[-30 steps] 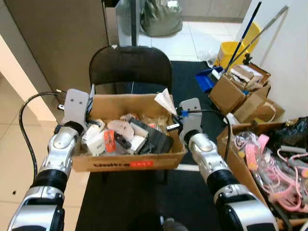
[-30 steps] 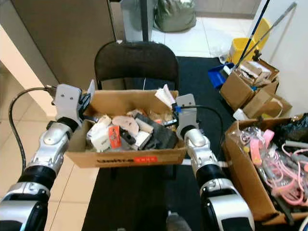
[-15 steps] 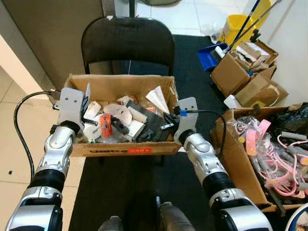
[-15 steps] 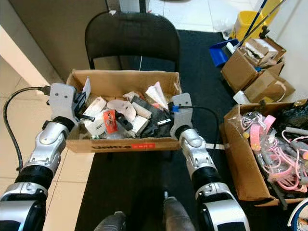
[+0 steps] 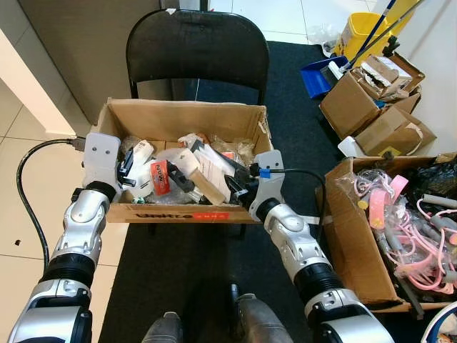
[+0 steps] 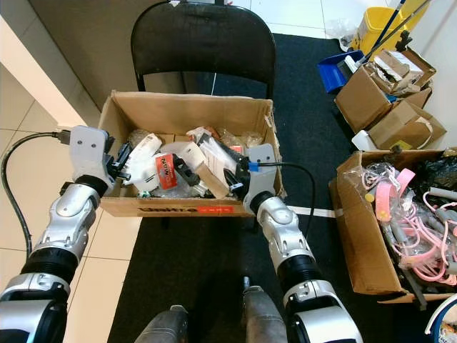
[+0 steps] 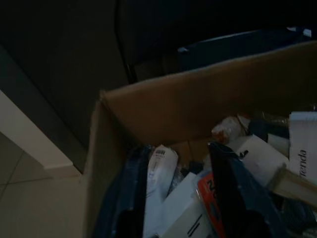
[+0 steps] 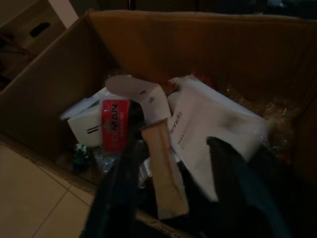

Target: Picking trash to rubbish bin

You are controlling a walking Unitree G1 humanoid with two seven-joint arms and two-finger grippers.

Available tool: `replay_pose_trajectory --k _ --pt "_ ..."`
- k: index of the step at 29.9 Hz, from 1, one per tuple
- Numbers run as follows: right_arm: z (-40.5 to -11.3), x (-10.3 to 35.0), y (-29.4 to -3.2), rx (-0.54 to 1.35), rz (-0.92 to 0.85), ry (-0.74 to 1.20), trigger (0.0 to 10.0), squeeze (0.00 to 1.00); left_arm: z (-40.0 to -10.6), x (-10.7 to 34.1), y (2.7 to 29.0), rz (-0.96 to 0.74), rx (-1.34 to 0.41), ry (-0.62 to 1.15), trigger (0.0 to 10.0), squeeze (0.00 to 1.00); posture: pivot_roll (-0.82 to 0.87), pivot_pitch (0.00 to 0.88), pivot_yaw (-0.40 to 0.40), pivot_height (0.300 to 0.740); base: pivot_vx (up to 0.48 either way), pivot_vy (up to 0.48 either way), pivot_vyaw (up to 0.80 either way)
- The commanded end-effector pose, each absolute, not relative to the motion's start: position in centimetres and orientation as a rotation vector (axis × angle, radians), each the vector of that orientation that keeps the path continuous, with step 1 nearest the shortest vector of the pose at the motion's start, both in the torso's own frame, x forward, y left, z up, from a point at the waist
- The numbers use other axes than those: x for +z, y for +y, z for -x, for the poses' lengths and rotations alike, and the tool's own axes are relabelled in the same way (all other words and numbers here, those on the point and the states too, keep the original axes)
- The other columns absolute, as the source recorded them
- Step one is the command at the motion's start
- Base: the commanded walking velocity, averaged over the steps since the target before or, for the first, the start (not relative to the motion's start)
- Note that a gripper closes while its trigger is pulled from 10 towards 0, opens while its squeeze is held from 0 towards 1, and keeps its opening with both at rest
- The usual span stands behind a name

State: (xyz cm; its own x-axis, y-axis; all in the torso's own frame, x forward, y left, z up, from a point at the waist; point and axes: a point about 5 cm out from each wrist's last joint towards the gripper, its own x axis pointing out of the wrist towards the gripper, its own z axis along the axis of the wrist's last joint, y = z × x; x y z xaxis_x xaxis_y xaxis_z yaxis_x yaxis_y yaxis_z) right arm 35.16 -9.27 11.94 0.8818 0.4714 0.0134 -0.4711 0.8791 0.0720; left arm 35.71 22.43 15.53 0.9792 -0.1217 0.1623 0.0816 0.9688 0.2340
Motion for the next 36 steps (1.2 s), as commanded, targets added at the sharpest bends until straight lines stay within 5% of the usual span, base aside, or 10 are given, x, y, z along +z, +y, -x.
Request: replay_pose_trajectory --k 1,6,7,8,10,11,15,25,30,36 --pt "-34.9 11.2 -9.9 0.461 -0.101 0.029 10.0 1.00 -35.6 15.3 22.9 -0.235 -0.089 -0.163 10.0 1.00 0.02 0.342 -0.035 0.740 0.000 0.000 0.00" --pt "-35.3 11.8 -11.2 0.414 -0.163 0.010 10.0 1.00 -36.2 17.3 22.1 -0.160 -0.129 -0.240 10.0 1.00 0.03 0.301 -0.028 0.740 0.000 0.000 0.00" --pt "-35.4 11.9 -11.4 0.414 -0.181 0.008 10.0 0.91 -36.3 17.7 21.7 -0.133 -0.157 -0.254 10.0 0.72 0.03 0.296 -0.027 0.740 0.000 0.000 0.00" --pt "-35.4 12.0 -11.8 0.415 -0.220 0.005 10.0 0.29 -36.3 18.2 21.1 -0.114 -0.199 -0.274 10.0 0.00 0.03 0.280 -0.024 0.740 0.000 0.000 0.00" --pt "-35.4 12.1 -12.0 0.417 -0.247 0.002 10.0 0.29 -36.3 18.5 20.7 -0.104 -0.226 -0.286 10.0 0.00 0.03 0.280 -0.024 0.740 0.000 0.000 0.00" --pt "-35.3 12.2 -12.1 0.449 -0.282 0.002 10.0 0.00 -36.4 18.9 20.0 -0.084 -0.260 -0.300 10.0 0.00 0.03 0.258 -0.017 0.740 0.000 0.000 0.00" --pt "-33.3 12.4 -11.4 0.752 -0.462 -0.009 10.0 0.00 -36.1 18.1 16.5 -0.042 -0.405 -0.284 10.0 0.00 0.03 0.194 -0.002 0.740 0.000 0.000 0.00" --pt "-27.8 8.2 -12.9 1.102 -0.494 0.187 10.0 0.00 -32.8 12.7 12.4 -0.055 -0.749 -0.102 10.0 0.00 0.03 0.132 0.029 0.740 0.000 0.000 0.00" --pt "-26.2 3.4 -14.6 0.986 -0.449 0.417 10.0 0.00 -30.8 5.5 14.2 -0.258 -0.702 0.196 10.0 0.00 0.03 0.117 0.040 0.740 0.000 0.000 0.00" --pt "-24.5 -0.9 -15.8 0.811 -0.380 0.652 10.0 0.00 -27.4 -0.2 17.0 -0.267 -0.590 0.489 10.0 0.00 0.03 0.107 0.042 0.740 0.000 0.000 0.00"
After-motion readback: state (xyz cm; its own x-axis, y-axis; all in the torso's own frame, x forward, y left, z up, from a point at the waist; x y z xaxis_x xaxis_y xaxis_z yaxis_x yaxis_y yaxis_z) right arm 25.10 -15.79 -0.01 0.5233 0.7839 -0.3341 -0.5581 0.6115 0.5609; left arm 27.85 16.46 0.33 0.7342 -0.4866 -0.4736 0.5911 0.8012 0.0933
